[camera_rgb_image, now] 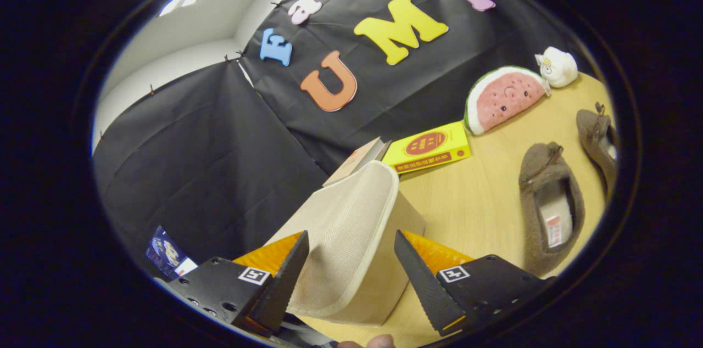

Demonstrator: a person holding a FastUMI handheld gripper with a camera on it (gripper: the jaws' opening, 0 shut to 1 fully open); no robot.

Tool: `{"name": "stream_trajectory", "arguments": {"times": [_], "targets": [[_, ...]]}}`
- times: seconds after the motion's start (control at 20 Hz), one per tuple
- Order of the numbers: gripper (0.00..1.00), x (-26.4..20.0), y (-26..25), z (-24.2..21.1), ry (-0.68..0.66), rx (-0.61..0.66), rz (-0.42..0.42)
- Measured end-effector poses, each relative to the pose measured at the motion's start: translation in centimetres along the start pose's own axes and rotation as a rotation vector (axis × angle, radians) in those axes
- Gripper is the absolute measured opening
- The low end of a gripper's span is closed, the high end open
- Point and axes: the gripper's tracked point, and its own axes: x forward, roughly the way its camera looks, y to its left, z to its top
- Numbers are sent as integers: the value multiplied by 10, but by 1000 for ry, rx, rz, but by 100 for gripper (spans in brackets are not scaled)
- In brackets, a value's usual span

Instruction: Open the storage box then place both shoes into the box .Put the left shoe in first, then the right shoe, with the right side of both shoes facing outward in a uniform manner.

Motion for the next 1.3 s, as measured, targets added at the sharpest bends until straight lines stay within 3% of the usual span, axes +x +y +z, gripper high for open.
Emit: {"name": "stream_trajectory", "arguments": {"times": [0.45,0.8,0.85,0.9,1.0,1.3], "targets": [[96,14,10,-10,67,186,80],[16,-3,18,23,-48,172,72],[16,-5,20,21,-47,171,66],[4,-1,23,23,-40,158,62],[0,-8,34,32,-52,137,66],[0,-6,91,69,-68,25,96]]}}
